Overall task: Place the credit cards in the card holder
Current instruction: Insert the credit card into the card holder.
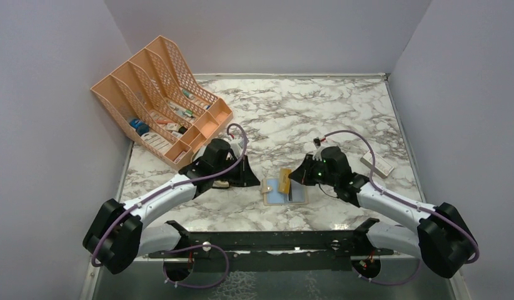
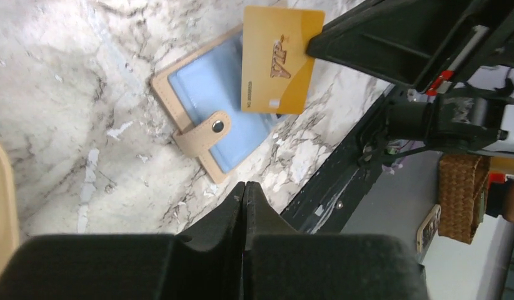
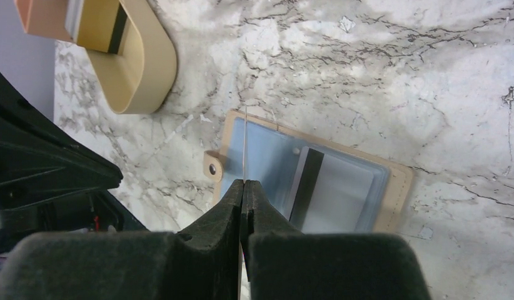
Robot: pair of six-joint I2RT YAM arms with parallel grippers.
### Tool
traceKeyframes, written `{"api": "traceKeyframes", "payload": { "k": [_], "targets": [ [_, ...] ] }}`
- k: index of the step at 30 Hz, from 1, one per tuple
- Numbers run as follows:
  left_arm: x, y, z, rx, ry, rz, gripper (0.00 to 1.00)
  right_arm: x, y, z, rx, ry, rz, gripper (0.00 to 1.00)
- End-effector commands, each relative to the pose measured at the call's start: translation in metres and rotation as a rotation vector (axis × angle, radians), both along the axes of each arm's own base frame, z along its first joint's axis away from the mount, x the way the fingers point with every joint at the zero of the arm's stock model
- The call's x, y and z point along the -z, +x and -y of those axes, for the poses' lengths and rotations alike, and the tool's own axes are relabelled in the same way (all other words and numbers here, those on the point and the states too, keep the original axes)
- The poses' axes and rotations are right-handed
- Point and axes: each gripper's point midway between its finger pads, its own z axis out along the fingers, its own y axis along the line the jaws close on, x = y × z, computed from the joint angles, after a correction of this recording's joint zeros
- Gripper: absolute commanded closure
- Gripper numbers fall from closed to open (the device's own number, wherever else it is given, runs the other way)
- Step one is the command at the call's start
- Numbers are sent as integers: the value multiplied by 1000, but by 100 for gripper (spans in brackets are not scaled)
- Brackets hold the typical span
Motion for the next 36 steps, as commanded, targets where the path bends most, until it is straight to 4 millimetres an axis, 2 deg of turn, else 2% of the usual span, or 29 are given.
{"api": "traceKeyframes", "payload": {
  "k": [1,6,13,21,32,36],
  "targets": [
    [12,0,5,3,80,23,100,4,9,2,-12,-36,10,99],
    [23,-4,15,7,145,54,100,10,14,1,-61,-30,-26,99],
    [43,-11,25,9,175,24,100,8,23,14,-70,-34,-17,99],
    [67,-12,20,-21,225,-1,100,14,23,19,-85,-23,-18,99],
    [90,-20,17,-22,241,-42,100,38,19,16,-121,-29,-45,99],
    [96,-22,17,-21,250,-50,100,39,17,19,-117,-33,-38,99]
  ]
}}
